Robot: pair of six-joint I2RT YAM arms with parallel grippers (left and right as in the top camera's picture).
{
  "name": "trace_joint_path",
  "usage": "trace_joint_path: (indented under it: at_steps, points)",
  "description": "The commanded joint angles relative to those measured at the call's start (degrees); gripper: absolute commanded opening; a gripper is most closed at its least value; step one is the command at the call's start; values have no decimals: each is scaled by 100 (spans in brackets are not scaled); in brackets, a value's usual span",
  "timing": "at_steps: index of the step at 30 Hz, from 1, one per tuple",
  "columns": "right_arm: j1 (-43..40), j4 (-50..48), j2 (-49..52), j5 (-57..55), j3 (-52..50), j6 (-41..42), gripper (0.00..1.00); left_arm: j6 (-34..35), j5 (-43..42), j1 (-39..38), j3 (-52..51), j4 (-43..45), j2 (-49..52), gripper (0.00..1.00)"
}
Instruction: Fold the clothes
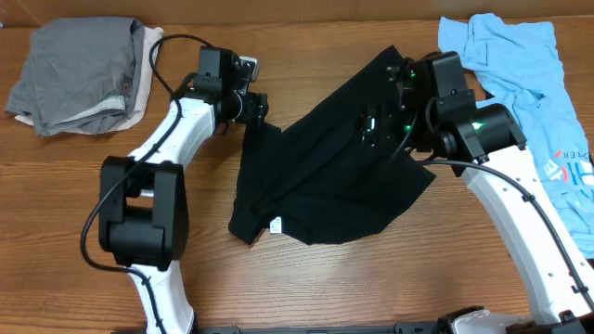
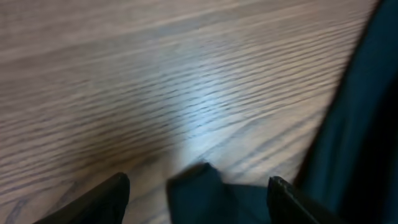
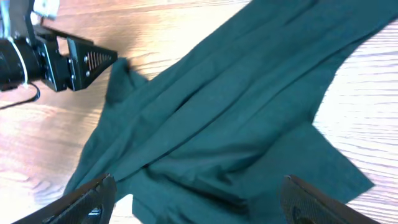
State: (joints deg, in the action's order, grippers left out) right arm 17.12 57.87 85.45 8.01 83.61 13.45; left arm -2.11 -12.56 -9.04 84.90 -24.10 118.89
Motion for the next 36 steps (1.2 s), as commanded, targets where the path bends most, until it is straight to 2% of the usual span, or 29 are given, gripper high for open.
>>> trace_joint_path:
  at_steps: [1,8,11,12,17,18,23,30,36]
  points:
    - [-72,-26,-26,-96,72,-39,87,-92,369,-42,109,35,286,73]
    - [-76,-28,-17,-203,72,-37,87,-94,354,-131,109,-146,673,68]
    - [-76,-28,2,-205,72,-37,87,-94,354,-192,109,-216,713,61]
    - [-76,-28,7,-205,72,-37,87,-94,354,-216,109,-232,713,55]
    - [-76,-31,31,-203,-9,-37,87,-94,387,-284,109,-400,713,8]
    - [-76,-33,39,-203,-37,-37,87,-92,426,-284,109,-435,713,4]
    - [-76,-92,46,-205,-249,-37,87,59,1139,-166,334,-531,693,4]
    - [-76,-256,227,-205,-520,-37,87,81,1659,339,2332,-1495,693,4]
    - [-76,-385,555,-208,-909,-35,86,81,1744,772,3665,-1491,693,4]
